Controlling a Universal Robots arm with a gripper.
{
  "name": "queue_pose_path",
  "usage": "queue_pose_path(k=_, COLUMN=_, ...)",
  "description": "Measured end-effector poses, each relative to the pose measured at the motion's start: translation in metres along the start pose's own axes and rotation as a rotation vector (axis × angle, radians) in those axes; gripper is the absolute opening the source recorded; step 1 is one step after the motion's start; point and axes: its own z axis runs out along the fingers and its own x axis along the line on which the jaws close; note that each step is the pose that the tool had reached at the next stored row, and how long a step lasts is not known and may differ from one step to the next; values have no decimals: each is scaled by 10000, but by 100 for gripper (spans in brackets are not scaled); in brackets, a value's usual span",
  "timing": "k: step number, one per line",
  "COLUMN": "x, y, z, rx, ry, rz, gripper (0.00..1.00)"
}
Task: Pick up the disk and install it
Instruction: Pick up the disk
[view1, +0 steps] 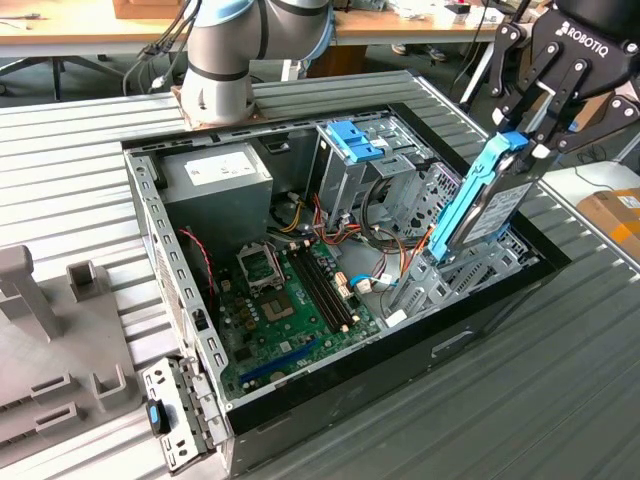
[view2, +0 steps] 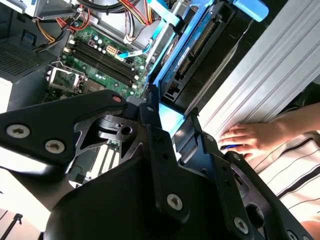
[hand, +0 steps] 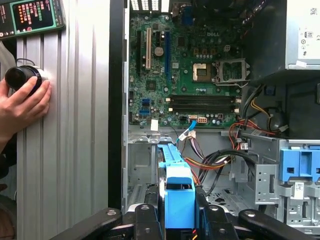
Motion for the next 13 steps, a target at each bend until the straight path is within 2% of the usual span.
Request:
queue_pose_path(k=3, x=0, y=0, z=13, rx=0, ry=-1, rz=0, gripper=36)
queue_pose_path(k=5, x=-1, y=0, z=71, rx=0, ry=0, rz=0, gripper=36)
queue_pose_path(k=6, x=-1, y=0, z=80, rx=0, ry=0, rz=0, gripper=36)
queue_pose_path(k=13, x=-1, y=-1, z=89, rx=0, ry=1, rz=-15, gripper=36)
